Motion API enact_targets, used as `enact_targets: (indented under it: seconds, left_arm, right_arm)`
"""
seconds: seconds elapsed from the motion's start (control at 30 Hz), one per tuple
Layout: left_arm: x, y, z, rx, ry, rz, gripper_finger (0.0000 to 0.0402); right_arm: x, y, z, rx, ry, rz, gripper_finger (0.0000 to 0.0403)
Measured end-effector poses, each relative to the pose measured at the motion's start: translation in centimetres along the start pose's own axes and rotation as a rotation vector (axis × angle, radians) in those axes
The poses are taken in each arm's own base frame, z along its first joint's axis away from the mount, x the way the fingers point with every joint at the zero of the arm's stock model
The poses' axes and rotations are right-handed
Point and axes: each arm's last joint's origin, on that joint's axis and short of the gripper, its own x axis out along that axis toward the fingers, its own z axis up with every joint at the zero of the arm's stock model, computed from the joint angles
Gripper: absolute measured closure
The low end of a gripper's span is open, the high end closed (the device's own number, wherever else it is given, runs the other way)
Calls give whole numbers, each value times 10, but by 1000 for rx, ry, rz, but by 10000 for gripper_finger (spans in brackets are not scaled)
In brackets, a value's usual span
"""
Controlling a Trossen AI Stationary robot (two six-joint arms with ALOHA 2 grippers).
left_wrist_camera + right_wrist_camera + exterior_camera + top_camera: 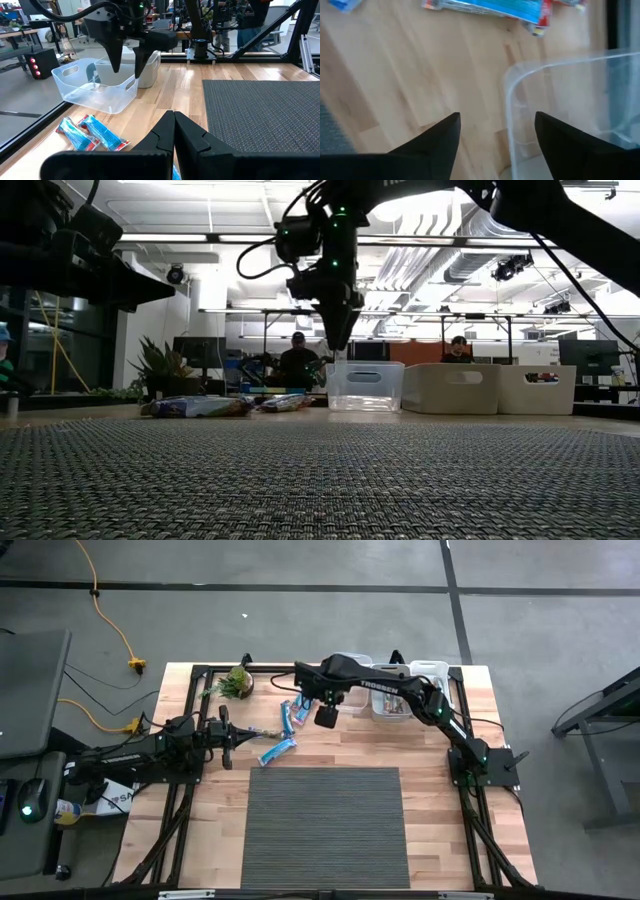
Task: Pick and place Granola Bars by type
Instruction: Adjust the transparent bin on the table
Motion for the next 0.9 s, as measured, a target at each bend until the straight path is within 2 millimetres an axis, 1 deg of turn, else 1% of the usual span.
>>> enact_targets:
  seconds: [0.07,0.2,0.33,0.43,0.57,0.77,0.9]
  left_arm:
    - [0,0,0,0,0,0,400]
    - [0,0,0,0,0,0,400]
    - [0,0,0,0,0,0,400]
    - [0,0,0,0,-1,0,400]
    - [0,0,0,0,0,0,400]
    - [0,0,0,0,0,0,400]
    - [0,0,0,0,0,0,400]
  right_arm:
    - [0,-2,0,2,0,37,165]
    - [1,-9,-1,-11,5,-9,166]
    - [2,-17,-2,-15,12,10,166]
    - [3,-19,-2,-29,13,20,166]
    - [9,-18,-1,-32,17,83,166]
    - [18,-16,2,-40,28,83,166]
    - [25,-18,3,-47,39,50,167]
